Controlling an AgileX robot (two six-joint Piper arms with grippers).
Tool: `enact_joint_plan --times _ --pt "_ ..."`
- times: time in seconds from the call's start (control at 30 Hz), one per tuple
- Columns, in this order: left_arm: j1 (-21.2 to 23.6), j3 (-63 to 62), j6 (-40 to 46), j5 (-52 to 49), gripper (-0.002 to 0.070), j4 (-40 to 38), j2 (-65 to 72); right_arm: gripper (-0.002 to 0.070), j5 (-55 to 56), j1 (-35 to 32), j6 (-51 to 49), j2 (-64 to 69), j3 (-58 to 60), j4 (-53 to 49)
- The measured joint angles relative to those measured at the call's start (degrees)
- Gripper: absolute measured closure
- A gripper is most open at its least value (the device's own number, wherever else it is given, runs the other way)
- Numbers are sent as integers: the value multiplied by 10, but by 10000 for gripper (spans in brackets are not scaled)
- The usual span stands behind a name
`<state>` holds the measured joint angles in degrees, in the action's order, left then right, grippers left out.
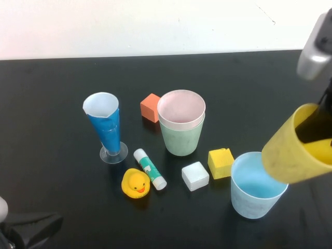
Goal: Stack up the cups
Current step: Place the yellow cup on the blue cup, then pick up the blue cup
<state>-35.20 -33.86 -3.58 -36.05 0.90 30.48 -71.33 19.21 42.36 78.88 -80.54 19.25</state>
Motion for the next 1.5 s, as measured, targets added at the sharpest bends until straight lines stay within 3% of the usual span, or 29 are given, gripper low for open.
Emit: enact_joint_plan --times 0.53,0.9,1.07,1.2,1.27,1.4,1.5 --pt "0 0 0 -22 674 1 0 636 5 67 7 64 4 -34" --pt "0 1 0 -42 674 0 0 427 52 67 15 74 4 -38" --pt "0 1 0 -42 674 14 0 389 58 67 16 89 4 -38" --pt "0 1 0 -42 674 33 0 400 47 67 16 129 4 -27" --pt "0 1 0 -42 674 45 0 442 41 67 17 147 4 -20" --pt "0 1 0 -46 674 63 0 598 39 68 18 157 0 -17" --pt "0 1 -3 -47 674 64 0 602 35 68 19 142 -30 -28"
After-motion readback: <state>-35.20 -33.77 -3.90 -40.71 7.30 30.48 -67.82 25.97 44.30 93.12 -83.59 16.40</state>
